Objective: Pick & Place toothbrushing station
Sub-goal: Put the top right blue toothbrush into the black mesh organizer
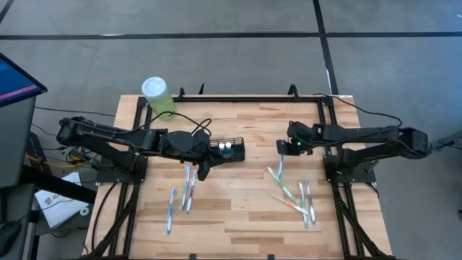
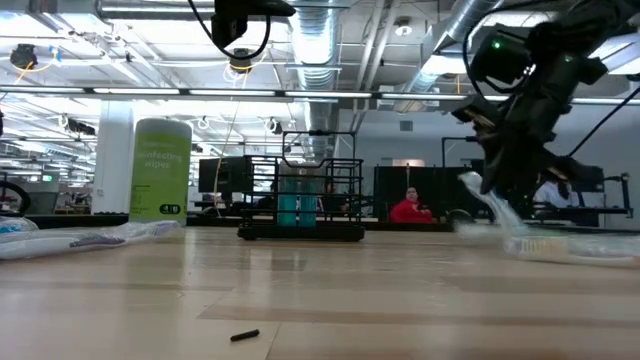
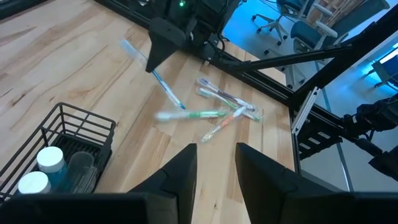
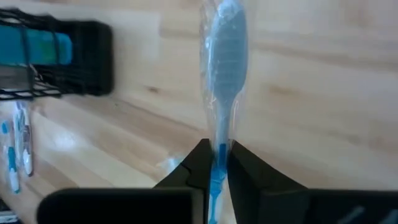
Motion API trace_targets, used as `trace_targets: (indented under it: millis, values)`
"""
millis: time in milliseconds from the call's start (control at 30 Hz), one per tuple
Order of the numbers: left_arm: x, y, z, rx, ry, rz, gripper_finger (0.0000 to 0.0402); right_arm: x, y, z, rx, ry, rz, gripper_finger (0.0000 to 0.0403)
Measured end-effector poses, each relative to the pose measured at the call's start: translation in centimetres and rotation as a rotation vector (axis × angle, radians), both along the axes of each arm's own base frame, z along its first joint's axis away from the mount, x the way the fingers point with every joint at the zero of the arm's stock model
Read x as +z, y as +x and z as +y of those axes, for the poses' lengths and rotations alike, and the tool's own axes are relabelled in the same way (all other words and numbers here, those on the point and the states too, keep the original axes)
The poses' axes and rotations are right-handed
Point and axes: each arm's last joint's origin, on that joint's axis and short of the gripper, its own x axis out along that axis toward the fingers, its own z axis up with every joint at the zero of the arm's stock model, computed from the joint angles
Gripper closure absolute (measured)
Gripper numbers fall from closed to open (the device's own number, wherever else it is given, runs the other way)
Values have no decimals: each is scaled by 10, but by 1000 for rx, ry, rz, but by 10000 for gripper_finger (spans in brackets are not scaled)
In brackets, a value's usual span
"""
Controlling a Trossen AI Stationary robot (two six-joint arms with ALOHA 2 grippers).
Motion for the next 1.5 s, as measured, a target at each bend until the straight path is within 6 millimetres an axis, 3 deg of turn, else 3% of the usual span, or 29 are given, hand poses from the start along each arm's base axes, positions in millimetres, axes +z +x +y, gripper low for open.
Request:
trace_targets:
  millis: [267, 800, 1100, 1367, 1500]
  values:
    - [0, 0, 0, 0, 0, 0, 296, 27, 12, -7, 57, -197, -43, 388]
    - [-8, -5, 1, 51, -65, 95, 297, 104, 36, -18, 120, -529, -198, 385]
    - [-21, -13, 2, 136, -163, 232, 338, 134, 47, -20, 142, -665, -367, 388]
    - [-74, -22, 2, 202, -301, 306, 395, 141, 50, -21, 166, -729, -430, 383]
    - [-94, -24, 3, 237, -377, 278, 400, 142, 51, -20, 240, -746, -452, 388]
